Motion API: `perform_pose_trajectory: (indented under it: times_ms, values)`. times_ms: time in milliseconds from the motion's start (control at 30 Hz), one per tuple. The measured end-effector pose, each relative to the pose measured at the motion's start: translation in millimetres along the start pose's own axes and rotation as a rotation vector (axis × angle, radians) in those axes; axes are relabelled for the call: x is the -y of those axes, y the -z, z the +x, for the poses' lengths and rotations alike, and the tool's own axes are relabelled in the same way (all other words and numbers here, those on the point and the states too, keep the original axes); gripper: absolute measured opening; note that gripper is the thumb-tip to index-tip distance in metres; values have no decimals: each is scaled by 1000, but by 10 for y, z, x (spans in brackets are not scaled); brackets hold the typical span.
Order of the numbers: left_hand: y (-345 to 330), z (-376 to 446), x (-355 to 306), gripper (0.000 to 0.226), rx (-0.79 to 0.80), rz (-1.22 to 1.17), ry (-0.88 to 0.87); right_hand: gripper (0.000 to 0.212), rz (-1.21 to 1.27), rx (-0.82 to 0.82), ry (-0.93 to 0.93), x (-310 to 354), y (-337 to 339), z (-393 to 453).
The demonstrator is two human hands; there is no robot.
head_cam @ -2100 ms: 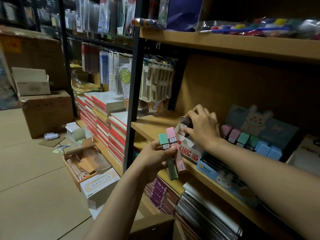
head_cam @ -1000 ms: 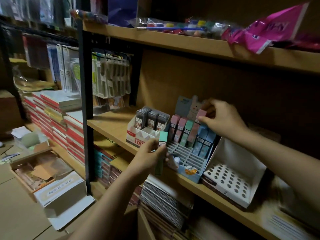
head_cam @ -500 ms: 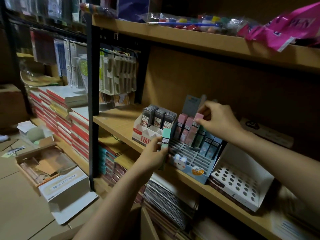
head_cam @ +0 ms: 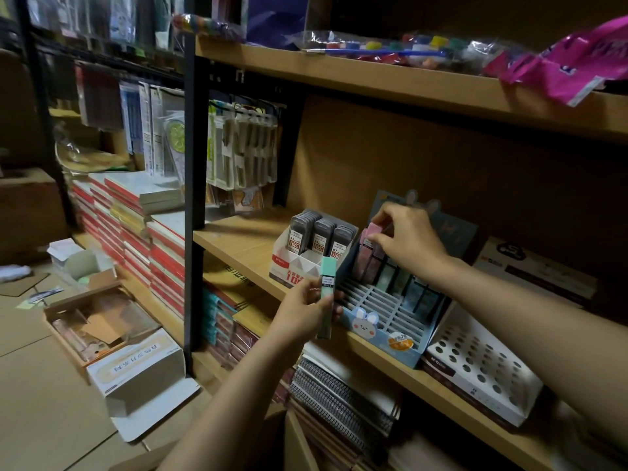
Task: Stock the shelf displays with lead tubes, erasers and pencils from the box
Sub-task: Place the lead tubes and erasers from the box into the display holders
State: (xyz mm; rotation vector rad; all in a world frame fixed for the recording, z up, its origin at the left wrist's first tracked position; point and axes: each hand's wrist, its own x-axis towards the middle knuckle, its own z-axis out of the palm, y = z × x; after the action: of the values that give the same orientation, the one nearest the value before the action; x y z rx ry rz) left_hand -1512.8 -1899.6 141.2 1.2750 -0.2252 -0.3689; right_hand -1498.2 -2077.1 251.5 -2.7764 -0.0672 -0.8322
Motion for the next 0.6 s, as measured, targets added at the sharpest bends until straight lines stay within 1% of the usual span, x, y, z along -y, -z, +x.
perform_pose_trajectory:
  times_ms: [133, 300, 433, 500, 567, 600]
  values:
    - [-8, 12, 6, 33, -9, 32, -11, 15, -4, 23, -6, 43, -42, 19]
    - [-26, -10, 11, 31, -13, 85, -53, 12, -29, 20, -27, 26, -175, -40]
    - [-37, -31, -17, 29, -38, 91, -85, 18, -79, 36, 1, 17, -180, -50]
    - [-38, -25, -25, 30, -58, 153, -130, 24, -88, 3, 33, 1, -117, -47]
    - [-45, -37, -45, 28, -68, 166, -177, 21, -35, -73, 88, 28, -25, -87]
    - [-53, -44, -56, 26, -53, 156, -196, 19, 21, -83, 110, 51, 19, -131]
